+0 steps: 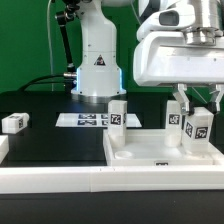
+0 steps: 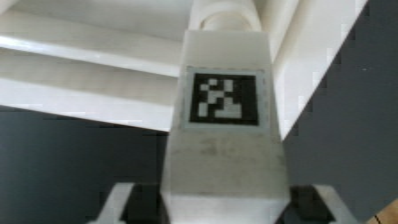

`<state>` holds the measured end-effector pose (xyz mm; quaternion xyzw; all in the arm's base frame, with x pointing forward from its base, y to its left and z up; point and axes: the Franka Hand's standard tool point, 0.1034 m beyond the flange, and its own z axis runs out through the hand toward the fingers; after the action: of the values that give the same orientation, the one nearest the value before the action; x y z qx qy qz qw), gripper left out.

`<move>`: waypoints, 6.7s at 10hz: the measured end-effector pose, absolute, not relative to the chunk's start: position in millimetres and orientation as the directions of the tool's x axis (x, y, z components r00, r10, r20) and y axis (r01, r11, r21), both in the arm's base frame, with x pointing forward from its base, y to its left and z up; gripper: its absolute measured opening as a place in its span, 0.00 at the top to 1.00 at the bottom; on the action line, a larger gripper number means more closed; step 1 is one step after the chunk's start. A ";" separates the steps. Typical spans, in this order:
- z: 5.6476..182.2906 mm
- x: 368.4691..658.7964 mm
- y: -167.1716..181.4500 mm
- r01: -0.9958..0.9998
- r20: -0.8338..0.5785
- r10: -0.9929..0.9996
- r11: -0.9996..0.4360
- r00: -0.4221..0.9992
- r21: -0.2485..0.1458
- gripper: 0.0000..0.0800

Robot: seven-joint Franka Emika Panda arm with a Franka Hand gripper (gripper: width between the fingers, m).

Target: Assemble square table

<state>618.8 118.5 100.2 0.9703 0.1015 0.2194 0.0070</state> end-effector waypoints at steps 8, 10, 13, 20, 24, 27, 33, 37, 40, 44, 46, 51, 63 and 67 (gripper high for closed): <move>101.2 610.0 124.9 0.185 0.582 0.192 -0.980 0.791 0.072 0.64; 101.1 610.2 124.7 0.193 0.580 0.201 -0.978 0.789 0.078 0.54; 101.1 610.2 124.7 0.200 0.579 0.211 -0.976 0.788 0.083 0.23; 117.2 613.3 118.0 0.222 0.539 0.236 -0.971 0.808 0.091 0.19; 111.3 608.9 125.0 0.238 0.382 0.242 -0.970 0.892 0.057 0.19; 109.3 613.5 113.3 0.236 0.165 0.238 -0.971 0.957 0.034 0.19; 103.0 618.1 107.9 0.218 -0.026 0.218 -0.976 0.976 0.019 0.19; 96.4 619.4 112.7 0.193 -0.030 0.192 -0.981 0.981 0.020 0.19; 94.2 616.4 123.3 0.169 -0.032 0.168 -0.986 0.985 0.016 0.19; 93.9 617.0 120.4 0.164 -0.032 0.163 -0.986 0.986 0.015 0.34; 93.8 617.3 119.7 0.162 -0.031 0.162 -0.987 0.986 0.015 0.52; 93.8 617.2 119.8 0.016 -0.029 0.016 -1.000 0.999 0.019 0.64; 92.7 615.4 119.1 -0.815 0.026 -0.815 -0.580 0.579 -0.019 0.64; 92.0 615.6 117.6 -0.948 0.006 -0.950 -0.312 0.312 -0.058 0.64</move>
Offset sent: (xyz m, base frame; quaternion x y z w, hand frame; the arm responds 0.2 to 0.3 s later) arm -0.0207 0.0109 -0.0146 -0.0009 0.0309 0.0193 0.9993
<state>615.6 117.6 92.0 0.8098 -0.5860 0.0194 -0.0219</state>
